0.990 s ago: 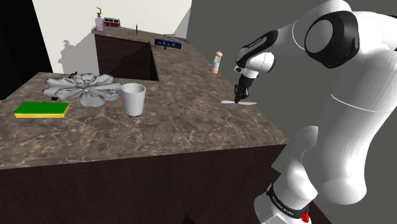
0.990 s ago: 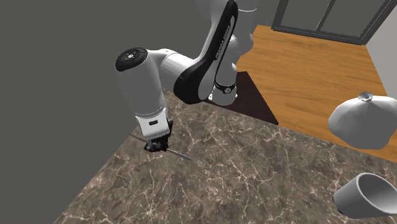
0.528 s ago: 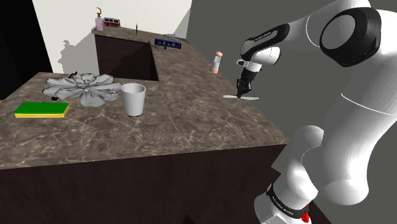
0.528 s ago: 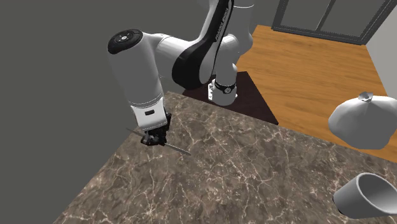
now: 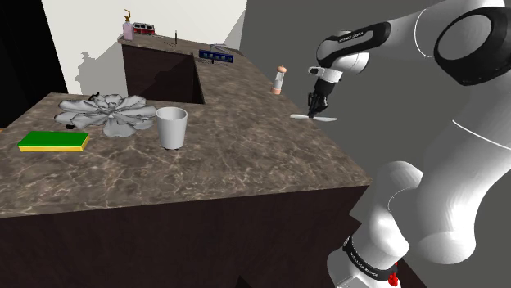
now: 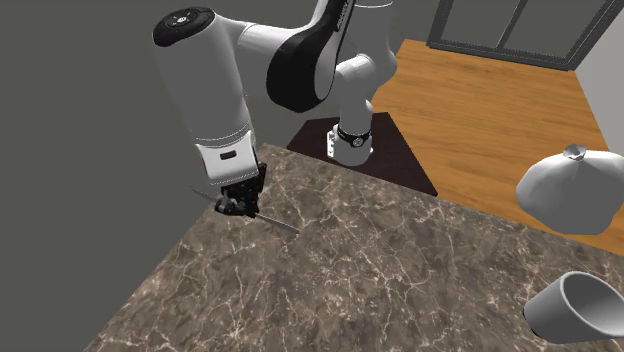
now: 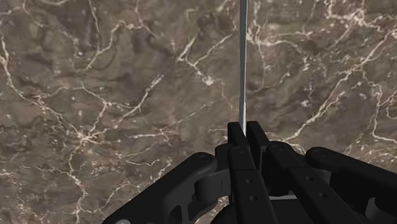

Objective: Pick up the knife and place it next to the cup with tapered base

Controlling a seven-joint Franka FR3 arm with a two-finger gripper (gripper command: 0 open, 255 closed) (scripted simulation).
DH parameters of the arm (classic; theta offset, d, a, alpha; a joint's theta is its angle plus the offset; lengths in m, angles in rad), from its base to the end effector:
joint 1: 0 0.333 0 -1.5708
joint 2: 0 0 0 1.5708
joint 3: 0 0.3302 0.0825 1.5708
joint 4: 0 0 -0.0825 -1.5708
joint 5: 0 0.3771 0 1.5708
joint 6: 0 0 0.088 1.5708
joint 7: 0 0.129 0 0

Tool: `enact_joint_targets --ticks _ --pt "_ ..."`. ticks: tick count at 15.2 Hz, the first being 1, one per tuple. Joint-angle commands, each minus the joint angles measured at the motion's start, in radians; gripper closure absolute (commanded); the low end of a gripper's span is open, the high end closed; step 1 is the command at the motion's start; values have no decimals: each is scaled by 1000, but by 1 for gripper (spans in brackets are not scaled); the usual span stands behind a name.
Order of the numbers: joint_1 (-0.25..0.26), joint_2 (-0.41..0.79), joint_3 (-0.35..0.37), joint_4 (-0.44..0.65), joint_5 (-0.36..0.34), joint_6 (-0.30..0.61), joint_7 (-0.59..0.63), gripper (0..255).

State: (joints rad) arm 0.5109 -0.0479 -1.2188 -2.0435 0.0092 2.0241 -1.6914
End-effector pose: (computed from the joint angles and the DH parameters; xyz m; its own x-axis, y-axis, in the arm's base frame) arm 0.4073 -0.3539 0.4431 0.5562 0.8293 0.0532 0.8304 -0.5572 0.0034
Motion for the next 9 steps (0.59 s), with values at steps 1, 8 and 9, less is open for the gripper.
enact_joint_targets --ticks 1,8,9 --pt "0 -24 9 19 -25 -27 21 255" --pt "-7 -74 39 92 -73 -121 60 255" --pt "-7 -78 43 103 -77 -134 64 255"
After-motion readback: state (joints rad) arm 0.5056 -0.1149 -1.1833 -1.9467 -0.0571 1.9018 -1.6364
